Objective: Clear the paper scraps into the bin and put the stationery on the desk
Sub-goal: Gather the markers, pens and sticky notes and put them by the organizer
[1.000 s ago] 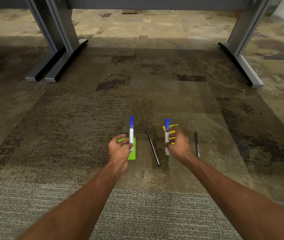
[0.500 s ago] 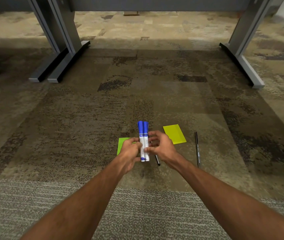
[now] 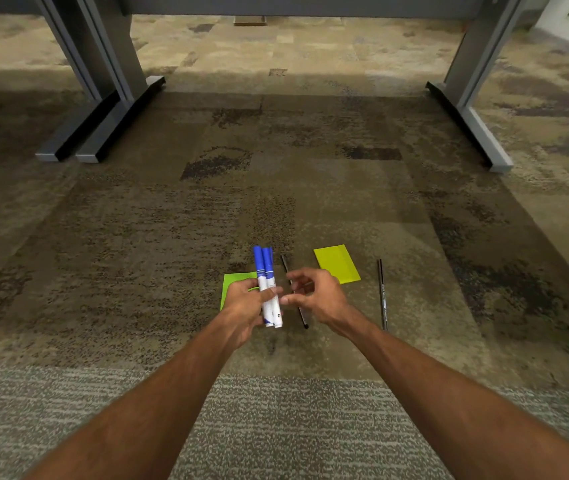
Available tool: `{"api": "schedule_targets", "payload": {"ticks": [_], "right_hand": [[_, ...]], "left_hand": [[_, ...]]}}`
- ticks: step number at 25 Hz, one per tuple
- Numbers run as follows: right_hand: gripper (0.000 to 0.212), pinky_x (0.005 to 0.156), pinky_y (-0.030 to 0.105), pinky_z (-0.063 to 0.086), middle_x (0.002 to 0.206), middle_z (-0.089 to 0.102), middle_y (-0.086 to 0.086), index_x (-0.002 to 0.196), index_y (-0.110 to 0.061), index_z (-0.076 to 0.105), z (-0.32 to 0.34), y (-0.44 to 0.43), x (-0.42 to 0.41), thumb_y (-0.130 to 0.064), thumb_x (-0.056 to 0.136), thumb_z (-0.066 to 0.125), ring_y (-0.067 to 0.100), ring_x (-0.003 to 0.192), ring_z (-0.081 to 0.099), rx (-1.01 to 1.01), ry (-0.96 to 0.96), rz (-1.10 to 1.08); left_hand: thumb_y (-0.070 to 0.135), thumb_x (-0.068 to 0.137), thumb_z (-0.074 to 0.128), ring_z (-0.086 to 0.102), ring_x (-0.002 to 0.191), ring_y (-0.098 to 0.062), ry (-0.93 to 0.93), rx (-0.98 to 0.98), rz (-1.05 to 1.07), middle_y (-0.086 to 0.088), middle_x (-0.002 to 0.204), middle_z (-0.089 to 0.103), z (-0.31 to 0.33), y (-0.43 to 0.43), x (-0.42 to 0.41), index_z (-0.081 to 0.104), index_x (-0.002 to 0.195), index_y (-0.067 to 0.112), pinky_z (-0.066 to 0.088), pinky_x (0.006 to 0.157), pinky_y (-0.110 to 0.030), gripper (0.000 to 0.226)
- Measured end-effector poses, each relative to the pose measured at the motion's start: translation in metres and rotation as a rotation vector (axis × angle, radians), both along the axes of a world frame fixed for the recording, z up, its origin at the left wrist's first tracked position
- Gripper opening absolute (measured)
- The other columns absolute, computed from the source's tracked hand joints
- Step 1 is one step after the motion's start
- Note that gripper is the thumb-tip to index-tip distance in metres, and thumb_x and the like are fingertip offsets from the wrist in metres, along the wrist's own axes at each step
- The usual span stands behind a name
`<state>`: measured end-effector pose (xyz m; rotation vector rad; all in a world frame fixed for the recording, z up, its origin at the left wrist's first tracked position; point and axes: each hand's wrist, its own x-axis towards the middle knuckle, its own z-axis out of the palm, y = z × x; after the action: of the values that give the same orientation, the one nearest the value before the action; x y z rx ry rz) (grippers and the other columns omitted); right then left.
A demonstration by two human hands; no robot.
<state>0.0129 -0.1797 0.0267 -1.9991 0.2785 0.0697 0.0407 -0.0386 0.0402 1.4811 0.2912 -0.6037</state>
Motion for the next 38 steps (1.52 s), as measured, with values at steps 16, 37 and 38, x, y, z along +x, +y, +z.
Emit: {"api": "schedule_targets", "payload": {"ticks": [16, 37, 38], "right_hand": [[0.037, 0.100, 0.040, 0.040, 0.131, 0.052, 0.022, 0.125, -0.002, 0.052, -0.042, -0.101, -0.028, -0.020, 0.098, 0.034, 0.039, 0.120, 0.050, -0.514, 0.420, -0.592], [0.024, 0.086, 0.042, 0.045, 0.114, 0.064, 0.028, 0.106, 0.004, 0.063, -0.048, 0.016, 0.037, -0.011, 0.089, 0.054, 0.040, 0.108, 0.059, -0.617, 0.200, -0.040], [0.025, 0.086, 0.042, 0.046, 0.113, 0.064, 0.028, 0.105, 0.005, 0.062, -0.048, 0.018, 0.037, -0.013, 0.089, 0.056, 0.040, 0.107, 0.059, -0.612, 0.195, -0.068]], "left_hand": [[0.000, 0.086, 0.062, 0.067, 0.081, -0.018, 0.011, -0.004, -0.065, -0.015, 0.111, 0.066, -0.018, -0.012, 0.011, 0.056, 0.105, 0.007, 0.052, 0.076, -0.041, 0.021], [-0.002, 0.086, 0.061, 0.065, 0.076, -0.021, 0.031, 0.047, 0.048, -0.016, 0.105, 0.064, -0.022, 0.068, 0.014, 0.055, 0.119, -0.007, 0.051, 0.068, -0.034, 0.033], [-0.002, 0.086, 0.061, 0.066, 0.077, -0.021, 0.035, 0.049, 0.054, -0.016, 0.105, 0.064, -0.023, 0.072, 0.013, 0.055, 0.118, -0.006, 0.051, 0.067, -0.034, 0.033]]}}
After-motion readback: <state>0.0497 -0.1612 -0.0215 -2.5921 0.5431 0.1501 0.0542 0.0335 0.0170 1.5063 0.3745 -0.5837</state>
